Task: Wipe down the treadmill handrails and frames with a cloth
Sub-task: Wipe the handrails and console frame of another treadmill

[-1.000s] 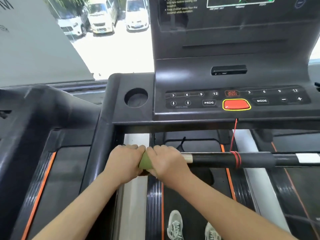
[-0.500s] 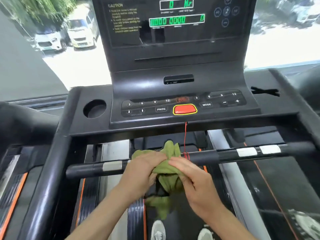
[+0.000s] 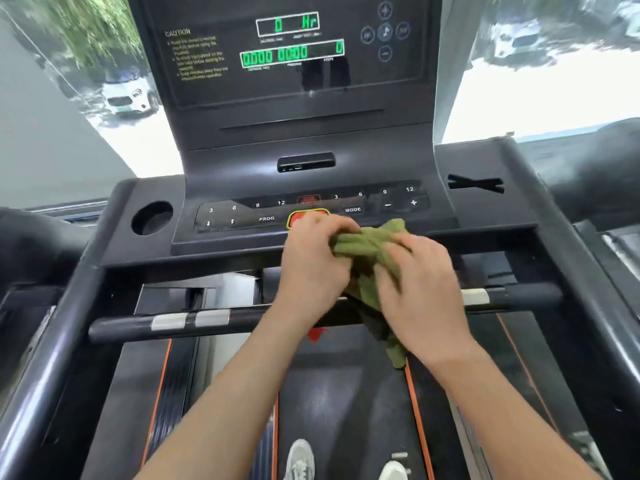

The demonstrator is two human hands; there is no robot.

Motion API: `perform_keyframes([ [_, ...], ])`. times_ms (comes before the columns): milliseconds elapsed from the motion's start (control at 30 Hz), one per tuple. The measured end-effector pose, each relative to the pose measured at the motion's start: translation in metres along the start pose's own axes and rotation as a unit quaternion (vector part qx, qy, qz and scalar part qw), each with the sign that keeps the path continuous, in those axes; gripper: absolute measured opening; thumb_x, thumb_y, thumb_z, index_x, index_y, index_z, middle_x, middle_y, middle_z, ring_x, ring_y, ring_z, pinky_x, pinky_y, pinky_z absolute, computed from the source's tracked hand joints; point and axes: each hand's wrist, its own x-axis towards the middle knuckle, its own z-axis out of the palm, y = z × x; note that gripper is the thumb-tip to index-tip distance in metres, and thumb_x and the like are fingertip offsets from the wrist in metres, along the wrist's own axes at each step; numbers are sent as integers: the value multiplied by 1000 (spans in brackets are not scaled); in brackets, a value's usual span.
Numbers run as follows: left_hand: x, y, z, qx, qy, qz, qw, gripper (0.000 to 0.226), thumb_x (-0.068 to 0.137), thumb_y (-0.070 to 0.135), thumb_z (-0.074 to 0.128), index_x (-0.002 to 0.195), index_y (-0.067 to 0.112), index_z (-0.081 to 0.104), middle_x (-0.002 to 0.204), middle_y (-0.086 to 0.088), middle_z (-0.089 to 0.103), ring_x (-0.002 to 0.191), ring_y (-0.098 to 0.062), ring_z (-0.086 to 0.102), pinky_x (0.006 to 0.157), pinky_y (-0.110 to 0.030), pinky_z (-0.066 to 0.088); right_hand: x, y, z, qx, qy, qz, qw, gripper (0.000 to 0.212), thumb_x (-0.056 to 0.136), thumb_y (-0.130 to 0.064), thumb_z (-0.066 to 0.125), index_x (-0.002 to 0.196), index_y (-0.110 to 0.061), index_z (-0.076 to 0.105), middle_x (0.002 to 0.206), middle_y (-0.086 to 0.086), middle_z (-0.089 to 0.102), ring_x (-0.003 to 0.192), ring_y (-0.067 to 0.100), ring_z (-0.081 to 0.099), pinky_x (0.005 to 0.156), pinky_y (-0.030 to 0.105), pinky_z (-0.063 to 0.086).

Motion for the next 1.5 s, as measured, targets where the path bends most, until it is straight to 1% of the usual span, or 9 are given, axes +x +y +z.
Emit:
perform_keyframes([
  [133, -28, -54, 33, 124, -87, -43, 987, 59, 69, 18, 78, 124, 25, 60, 125, -1, 53, 119, -25, 46, 98, -42, 41, -23, 22, 47, -169, -181, -53, 967, 55, 90, -50, 41, 136, -23, 51, 130, 8, 58, 121, 31, 53, 94, 51, 42],
  [300, -70, -97, 15, 164, -133, -24, 977, 26, 97, 32, 48, 116, 23, 63, 109, 7, 66, 103, -17, 57, 90, -32, 45, -7, 5, 67, -209, -216, -177, 937, 14, 83, -33, 67, 87, -21, 63, 70, 1, 62, 59, 28, 62, 51, 34, 37],
  [567, -63, -105, 10, 141, -143, -8, 980, 31, 93, 30, 37, 109, 27, 63, 102, 8, 66, 93, -18, 58, 82, -41, 48, 6, 5, 65, -144, -266, -55, 951, 25, 100, -32, 33, 95, -20, 54, 86, -1, 64, 84, 28, 63, 65, 36, 43],
  [733, -62, -109, 11, 91, -135, 2, 987, 27, 89, 26, 48, 113, 32, 60, 110, 13, 65, 102, -14, 58, 87, -46, 48, -1, 72, 40, -283, -168, -20, 944, 52, 97, -39, 25, 58, -18, 53, 55, 1, 58, 58, 29, 59, 57, 33, 33],
  [933, -60, -110, -5, 36, -224, 18, 974, 57, 75, 33, 58, 131, 37, 47, 121, 20, 59, 113, -6, 54, 98, -43, 43, -9, -30, 101, -239, -193, -82, 948, 16, 75, -21, 71, 66, -22, 57, 55, -1, 58, 48, 23, 58, 53, 32, 25],
  [1033, -58, -108, -4, 89, -240, 37, 966, 57, 77, 49, 56, 131, 36, 43, 119, 19, 56, 110, -7, 53, 98, -41, 42, -8, -16, 103, -223, -153, -132, 954, 4, 86, -17, 59, 84, -17, 63, 70, -2, 63, 61, 23, 61, 53, 34, 33],
  [1133, -56, -99, 13, 265, -240, 115, 927, 60, 86, 60, 35, 136, 27, 44, 118, 5, 53, 108, -19, 51, 93, -42, 39, -15, 11, 90, -217, -104, -170, 955, 30, 96, -16, 41, 79, -13, 65, 65, 1, 60, 57, 25, 56, 50, 34, 40],
  [1367, -35, -81, 34, 250, -307, 235, 888, 54, 101, 41, 36, 148, 16, 32, 133, -3, 51, 117, -27, 50, 101, -39, 35, -13, 111, 14, -275, -67, 68, 957, 39, 94, -35, 35, 62, -22, 53, 65, 0, 60, 68, 27, 56, 71, 40, 41],
  [1500, -34, -94, 17, 274, -271, 233, 893, 49, 92, 38, 36, 130, 14, 56, 105, -1, 65, 96, -26, 60, 88, -37, 46, -16, 37, 80, -283, -38, -63, 956, 29, 88, -12, 45, 60, -16, 52, 55, 7, 51, 51, 28, 48, 52, 36, 35],
])
